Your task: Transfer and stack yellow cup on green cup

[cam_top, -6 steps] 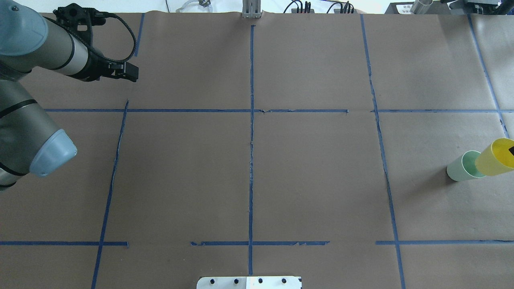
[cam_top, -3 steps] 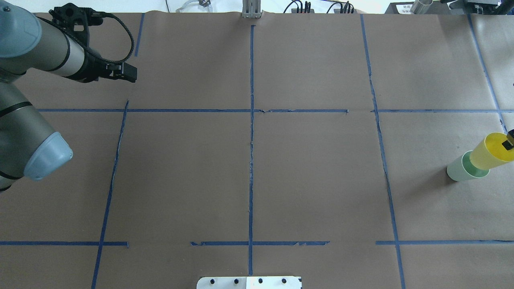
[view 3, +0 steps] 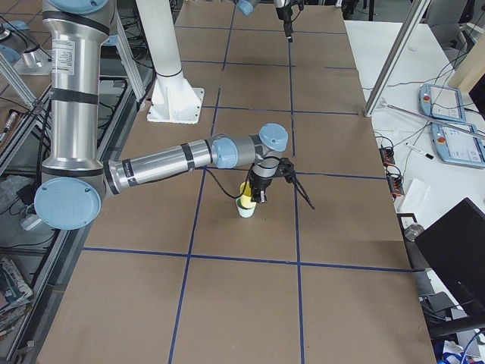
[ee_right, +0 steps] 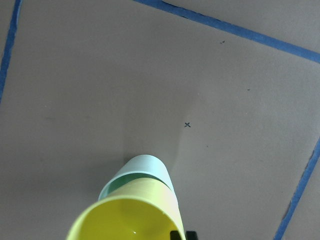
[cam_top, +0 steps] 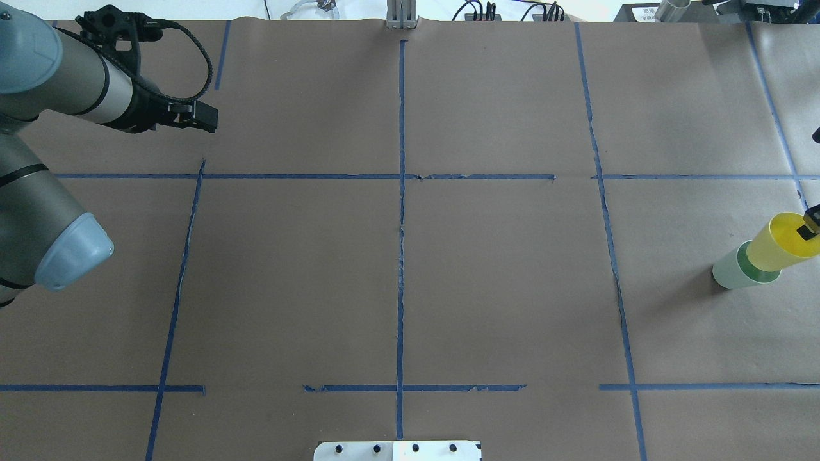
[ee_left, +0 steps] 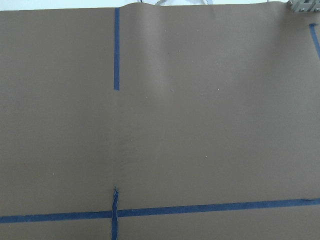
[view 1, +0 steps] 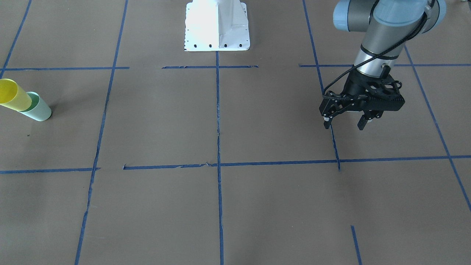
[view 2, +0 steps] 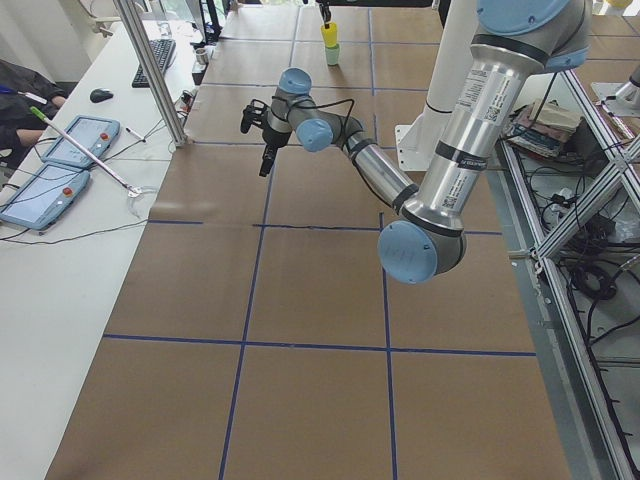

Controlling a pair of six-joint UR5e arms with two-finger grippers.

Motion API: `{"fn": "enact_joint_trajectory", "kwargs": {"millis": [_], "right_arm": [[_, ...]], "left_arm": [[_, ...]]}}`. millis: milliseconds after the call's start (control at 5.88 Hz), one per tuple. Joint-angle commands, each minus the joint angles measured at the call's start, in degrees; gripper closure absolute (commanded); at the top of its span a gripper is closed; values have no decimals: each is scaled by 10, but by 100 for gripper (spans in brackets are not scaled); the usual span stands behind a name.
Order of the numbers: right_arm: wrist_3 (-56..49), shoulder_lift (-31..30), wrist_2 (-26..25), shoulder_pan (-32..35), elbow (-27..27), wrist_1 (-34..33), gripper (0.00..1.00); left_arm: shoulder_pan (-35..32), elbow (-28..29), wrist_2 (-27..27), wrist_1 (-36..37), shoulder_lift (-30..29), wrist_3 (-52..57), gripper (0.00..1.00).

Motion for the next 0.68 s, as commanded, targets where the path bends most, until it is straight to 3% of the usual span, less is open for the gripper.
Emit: {"fn": "enact_joint_trajectory", "kwargs": {"millis": [0, 170, 340, 510], "right_arm": [[0, 0, 1, -6, 0, 1, 96], [-4, 0, 1, -9, 0, 1, 87], [-5, -2, 1, -14, 1, 1, 1], [-4, -2, 1, -14, 3, 1, 0]], "left_arm": [[0, 0, 0, 0, 0, 0, 0], [1, 0, 0, 0, 0, 1, 0], [2, 0, 0, 0, 0, 1, 0], [2, 0, 0, 0, 0, 1, 0]]}}
